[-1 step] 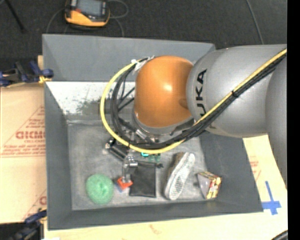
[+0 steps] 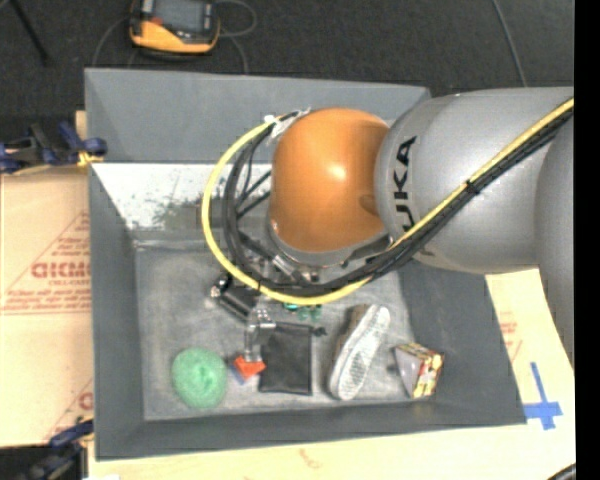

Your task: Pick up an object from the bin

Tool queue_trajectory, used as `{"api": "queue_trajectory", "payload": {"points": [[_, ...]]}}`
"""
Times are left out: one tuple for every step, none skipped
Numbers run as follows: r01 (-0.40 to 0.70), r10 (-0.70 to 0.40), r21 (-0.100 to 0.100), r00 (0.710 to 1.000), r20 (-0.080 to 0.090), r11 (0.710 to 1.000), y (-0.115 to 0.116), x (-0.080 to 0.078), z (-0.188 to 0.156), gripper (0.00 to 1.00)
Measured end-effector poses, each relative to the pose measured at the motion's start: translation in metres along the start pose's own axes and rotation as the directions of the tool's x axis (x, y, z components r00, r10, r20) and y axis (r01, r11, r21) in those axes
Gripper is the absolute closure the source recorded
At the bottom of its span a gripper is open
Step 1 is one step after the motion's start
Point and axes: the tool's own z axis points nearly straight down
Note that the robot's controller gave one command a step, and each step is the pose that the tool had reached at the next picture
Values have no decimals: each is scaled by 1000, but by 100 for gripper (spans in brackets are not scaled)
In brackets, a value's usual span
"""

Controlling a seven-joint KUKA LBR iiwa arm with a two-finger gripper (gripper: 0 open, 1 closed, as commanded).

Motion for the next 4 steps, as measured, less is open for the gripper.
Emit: {"api": "queue_trajectory", "payload": {"points": [[48, -48, 0, 999, 9, 999, -2, -11, 38, 0], [88, -88, 1, 996, 4, 996, -15, -16, 100, 0], [96, -96, -17, 995, 28, 995, -26, -4, 107, 0], [101, -100, -16, 995, 16, 995, -25, -2, 108, 100]]}}
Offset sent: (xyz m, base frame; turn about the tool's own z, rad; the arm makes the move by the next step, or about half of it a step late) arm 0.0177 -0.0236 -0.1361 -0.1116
